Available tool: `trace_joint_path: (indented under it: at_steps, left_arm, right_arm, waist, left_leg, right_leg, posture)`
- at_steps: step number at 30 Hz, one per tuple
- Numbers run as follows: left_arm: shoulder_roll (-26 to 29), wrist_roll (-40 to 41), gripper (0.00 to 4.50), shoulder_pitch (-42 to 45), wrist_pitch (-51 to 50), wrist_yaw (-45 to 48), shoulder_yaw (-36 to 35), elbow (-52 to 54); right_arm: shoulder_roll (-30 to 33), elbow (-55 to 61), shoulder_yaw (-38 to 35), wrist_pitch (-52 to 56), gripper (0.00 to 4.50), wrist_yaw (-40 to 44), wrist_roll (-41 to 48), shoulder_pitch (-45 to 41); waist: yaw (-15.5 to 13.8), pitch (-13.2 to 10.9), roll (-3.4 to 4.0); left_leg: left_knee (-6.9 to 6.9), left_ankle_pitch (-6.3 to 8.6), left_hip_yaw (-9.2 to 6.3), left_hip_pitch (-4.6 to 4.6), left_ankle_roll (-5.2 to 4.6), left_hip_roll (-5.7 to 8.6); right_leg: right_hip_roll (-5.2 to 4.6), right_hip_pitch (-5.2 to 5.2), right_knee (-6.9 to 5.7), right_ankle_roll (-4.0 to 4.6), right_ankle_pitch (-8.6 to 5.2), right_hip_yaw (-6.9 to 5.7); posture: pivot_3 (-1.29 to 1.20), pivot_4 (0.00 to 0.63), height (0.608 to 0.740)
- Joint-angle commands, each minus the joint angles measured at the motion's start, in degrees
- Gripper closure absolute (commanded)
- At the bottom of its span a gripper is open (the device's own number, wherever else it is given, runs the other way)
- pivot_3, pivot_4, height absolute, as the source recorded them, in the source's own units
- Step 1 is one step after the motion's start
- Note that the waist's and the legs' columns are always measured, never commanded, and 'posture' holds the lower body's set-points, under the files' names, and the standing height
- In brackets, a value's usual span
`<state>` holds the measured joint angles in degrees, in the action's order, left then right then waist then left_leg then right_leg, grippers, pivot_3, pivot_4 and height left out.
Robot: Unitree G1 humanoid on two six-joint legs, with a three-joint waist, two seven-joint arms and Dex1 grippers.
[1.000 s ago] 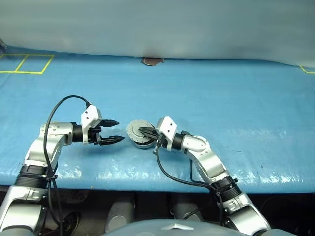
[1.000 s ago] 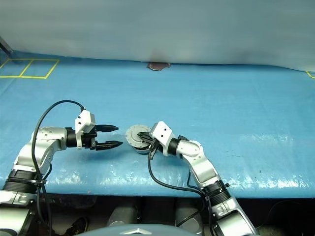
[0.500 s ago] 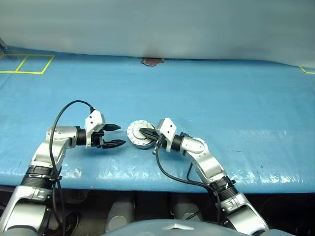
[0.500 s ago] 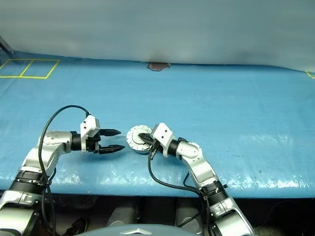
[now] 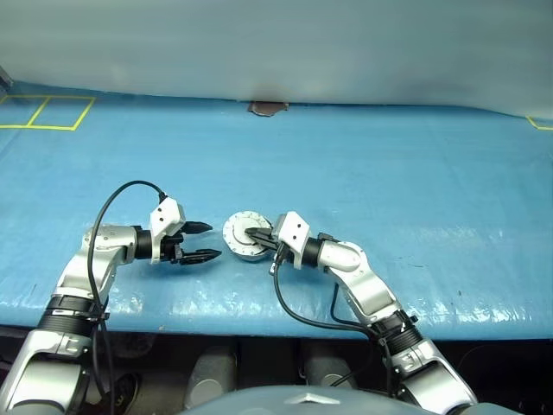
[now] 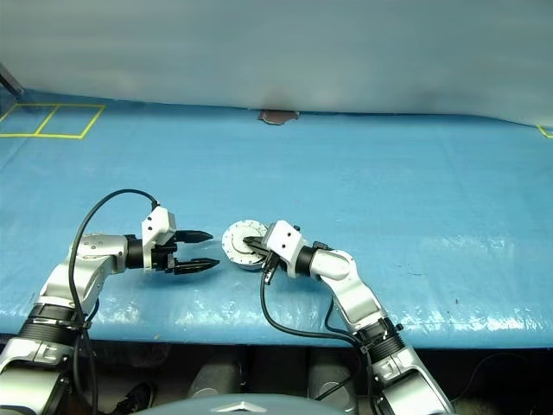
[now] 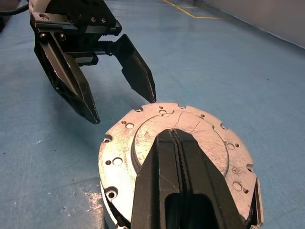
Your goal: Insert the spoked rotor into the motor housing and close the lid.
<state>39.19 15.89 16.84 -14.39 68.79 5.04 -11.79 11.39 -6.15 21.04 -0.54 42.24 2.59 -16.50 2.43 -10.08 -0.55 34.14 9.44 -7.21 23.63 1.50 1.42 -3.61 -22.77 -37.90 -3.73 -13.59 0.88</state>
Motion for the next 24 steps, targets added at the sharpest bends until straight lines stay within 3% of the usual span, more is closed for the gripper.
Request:
trace_joint_path:
  at_steps: [1, 9, 21, 24]
  left_arm:
    - [-0.2, -0.1, 0.75, 0.5, 0.8, 0.1, -0.4, 0.0]
    - [-1.8, -0.4, 0.75, 1.3, 2.0, -0.2, 0.1, -1.1]
    - [-3.0, 0.0, 0.75, 0.9, 3.4, -1.0, -0.1, -0.8]
    - [-3.4, -0.1, 0.75, 0.7, 3.5, -1.3, 0.0, -0.6]
  right_arm:
    - [-1.1, -0.1, 0.8, 0.1, 4.48, 0.3, 0.2, -0.4]
    - [-2.3, -4.9, -0.5, -0.8, 4.48, -0.6, 0.0, 0.4]
    - [-1.1, 10.2, -4.1, 8.5, 4.48, -3.6, 3.5, 1.0]
    - [-0.8, 11.3, -5.1, 11.1, 3.87, -5.2, 3.3, 0.7]
  waist:
    - [0.0, 0.0, 0.00]
    - [0.0, 0.0, -0.01]
    - [-0.2, 0.0, -0.01]
    - [-0.2, 0.0, -0.01]
  left_leg:
    - [0.00, 0.00, 0.00, 0.00, 0.00, 0.00]
    - [0.01, -0.01, 0.00, -0.07, 0.01, -0.01]
    - [0.02, -0.03, -0.02, 0.00, 0.05, 0.00]
    - [0.02, -0.03, -0.03, 0.00, 0.05, 0.00]
  right_leg:
    - [0.00, 0.00, 0.00, 0.00, 0.00, 0.00]
    - [0.01, 0.06, -0.02, 0.16, -0.09, 0.00]
    - [0.01, 0.00, -0.02, 0.13, -0.07, 0.00]
    - [0.01, 0.01, -0.02, 0.17, -0.10, 0.00]
  posture:
    - [0.00, 0.150, 0.740]
    - [0.00, 0.150, 0.740]
    - [0.00, 0.150, 0.740]
    - [0.00, 0.150, 0.740]
